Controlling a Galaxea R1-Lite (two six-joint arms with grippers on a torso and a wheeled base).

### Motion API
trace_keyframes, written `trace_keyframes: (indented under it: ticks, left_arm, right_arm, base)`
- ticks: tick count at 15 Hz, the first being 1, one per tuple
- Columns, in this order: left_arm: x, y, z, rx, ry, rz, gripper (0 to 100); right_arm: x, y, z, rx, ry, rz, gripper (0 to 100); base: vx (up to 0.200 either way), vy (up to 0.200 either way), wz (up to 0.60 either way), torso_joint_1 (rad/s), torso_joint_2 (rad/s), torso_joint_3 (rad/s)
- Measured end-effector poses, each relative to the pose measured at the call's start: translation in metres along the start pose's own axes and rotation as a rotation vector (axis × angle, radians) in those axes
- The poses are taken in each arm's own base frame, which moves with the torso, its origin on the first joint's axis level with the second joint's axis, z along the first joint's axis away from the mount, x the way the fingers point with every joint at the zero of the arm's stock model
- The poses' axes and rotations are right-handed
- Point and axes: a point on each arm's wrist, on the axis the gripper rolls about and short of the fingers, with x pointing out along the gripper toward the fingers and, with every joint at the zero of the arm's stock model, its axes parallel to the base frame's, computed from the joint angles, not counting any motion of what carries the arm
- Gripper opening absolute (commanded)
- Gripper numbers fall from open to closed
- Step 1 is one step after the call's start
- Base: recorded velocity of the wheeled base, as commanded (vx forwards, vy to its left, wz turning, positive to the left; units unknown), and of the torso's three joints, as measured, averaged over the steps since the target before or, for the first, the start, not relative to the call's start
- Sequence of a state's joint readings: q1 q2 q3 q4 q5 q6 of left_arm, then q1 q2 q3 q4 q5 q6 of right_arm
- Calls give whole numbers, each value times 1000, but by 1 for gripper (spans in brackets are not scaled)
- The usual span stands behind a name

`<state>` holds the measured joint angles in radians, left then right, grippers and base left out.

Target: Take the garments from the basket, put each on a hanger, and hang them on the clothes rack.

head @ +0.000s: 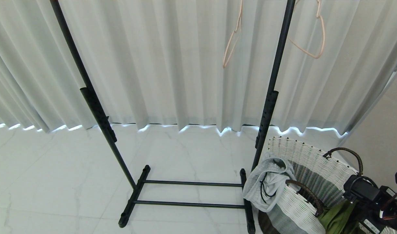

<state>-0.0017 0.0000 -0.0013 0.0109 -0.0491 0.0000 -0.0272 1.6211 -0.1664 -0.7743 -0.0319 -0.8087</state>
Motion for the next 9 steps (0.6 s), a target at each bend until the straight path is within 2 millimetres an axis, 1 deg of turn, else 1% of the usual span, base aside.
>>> trace_keyframes:
  ticks: [2,5,6,8,9]
  left_arm:
    - [0,0,0,0,0,0,100]
    - [0,0,0,0,0,0,100]
    - [0,0,0,0,0,0,100]
    - [0,0,0,0,0,0,100]
    - [0,0,0,0,0,0,100]
  right_arm:
    - [-11,-7,4,4,-8,-64,0]
    - [-35,-29,19,16,10,-103,0]
    - [-48,-39,27,18,27,-96,0]
    - [-83,-56,41,20,49,-84,0]
    - [-107,-67,50,21,47,-91,0]
  base:
    - [0,0,0,0,0,0]
    - [0,0,0,0,0,0]
    - [0,0,0,0,0,0]
    - [0,0,0,0,0,0]
    - [0,0,0,0,0,0]
